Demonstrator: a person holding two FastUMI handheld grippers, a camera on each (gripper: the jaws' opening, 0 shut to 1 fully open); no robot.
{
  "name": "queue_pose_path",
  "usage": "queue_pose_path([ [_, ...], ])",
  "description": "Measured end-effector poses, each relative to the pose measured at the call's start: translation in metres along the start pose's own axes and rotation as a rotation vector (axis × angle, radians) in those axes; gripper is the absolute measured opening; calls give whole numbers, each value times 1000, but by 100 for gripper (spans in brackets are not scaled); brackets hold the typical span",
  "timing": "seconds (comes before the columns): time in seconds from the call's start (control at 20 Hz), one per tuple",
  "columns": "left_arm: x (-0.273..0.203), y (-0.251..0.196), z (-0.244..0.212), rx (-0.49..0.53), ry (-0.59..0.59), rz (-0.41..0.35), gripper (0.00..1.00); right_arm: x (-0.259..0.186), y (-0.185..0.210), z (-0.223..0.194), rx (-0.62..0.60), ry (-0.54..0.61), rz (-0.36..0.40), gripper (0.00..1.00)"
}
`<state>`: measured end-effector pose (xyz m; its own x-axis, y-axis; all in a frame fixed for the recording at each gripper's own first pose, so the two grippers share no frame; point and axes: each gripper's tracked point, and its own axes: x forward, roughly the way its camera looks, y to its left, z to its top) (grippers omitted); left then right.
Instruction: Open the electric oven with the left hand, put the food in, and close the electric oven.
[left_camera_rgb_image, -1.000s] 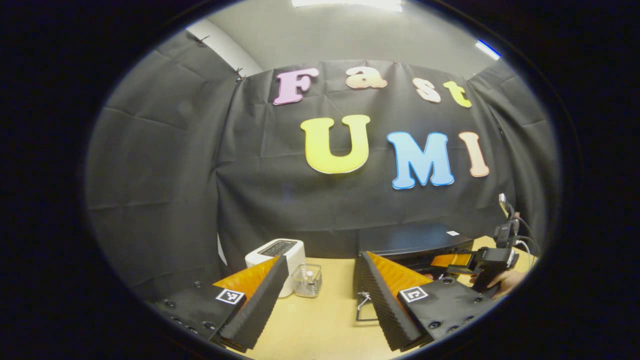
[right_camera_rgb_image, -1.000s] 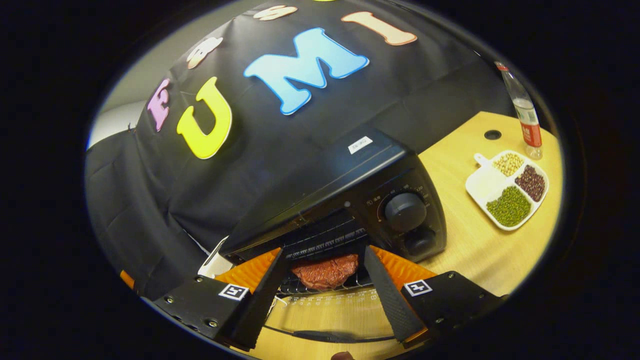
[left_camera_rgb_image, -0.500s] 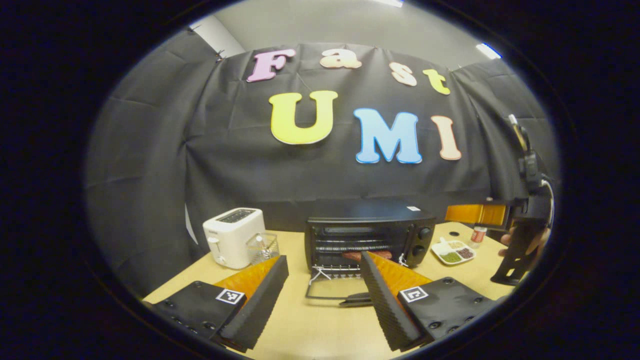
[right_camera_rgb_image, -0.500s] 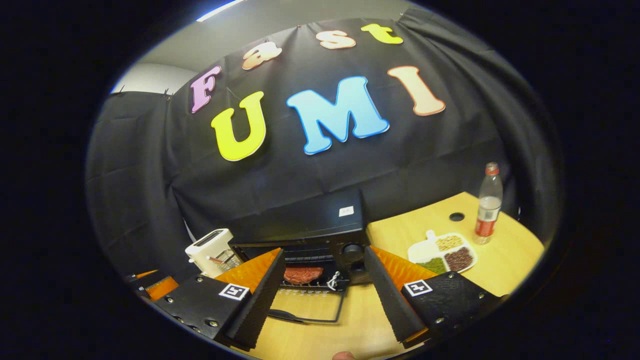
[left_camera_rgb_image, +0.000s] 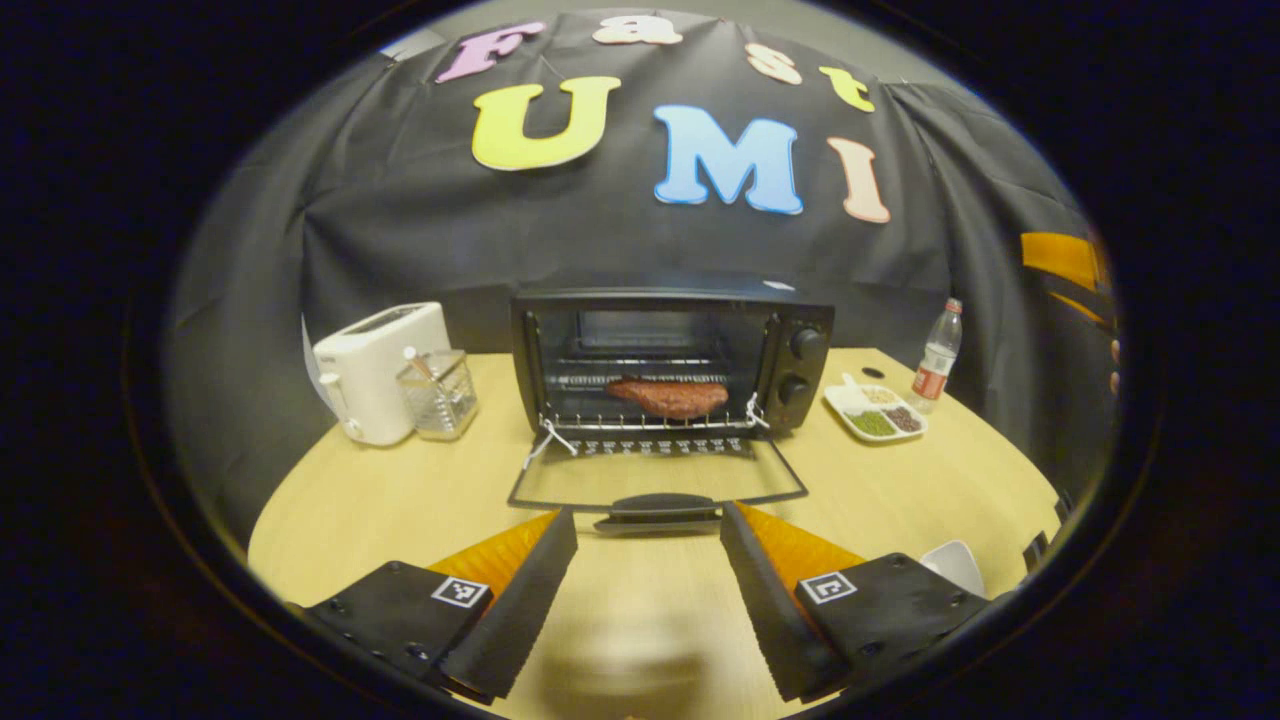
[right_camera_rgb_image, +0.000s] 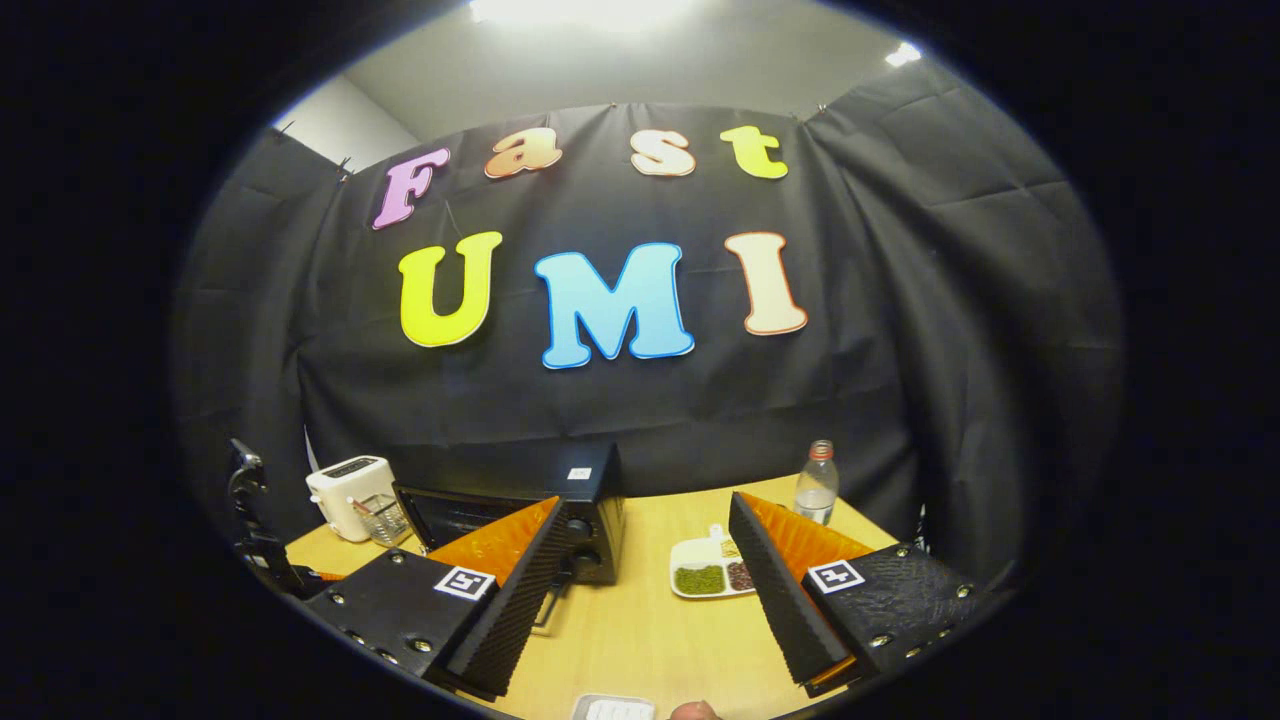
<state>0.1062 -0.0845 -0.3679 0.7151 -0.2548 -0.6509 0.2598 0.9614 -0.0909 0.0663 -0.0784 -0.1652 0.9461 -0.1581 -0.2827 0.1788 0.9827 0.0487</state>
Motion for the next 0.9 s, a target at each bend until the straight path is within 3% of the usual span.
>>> queue_pose_path([
  [0.2,34,-9,-31,-52,128,-18,98,-19,-17,3,-53,8,-41,98],
  [0.4,69,-7,-55,-29,219,0,100,-27,-29,6,-83,5,-73,98],
  [0.45,74,-7,-57,-16,227,3,95,-30,-33,8,-94,4,-84,98],
  [0.75,97,-9,-64,41,257,9,100,-31,-47,14,-141,-11,-135,98],
  [0.9,106,-8,-69,43,270,16,98,-31,-49,15,-149,-14,-142,95],
])
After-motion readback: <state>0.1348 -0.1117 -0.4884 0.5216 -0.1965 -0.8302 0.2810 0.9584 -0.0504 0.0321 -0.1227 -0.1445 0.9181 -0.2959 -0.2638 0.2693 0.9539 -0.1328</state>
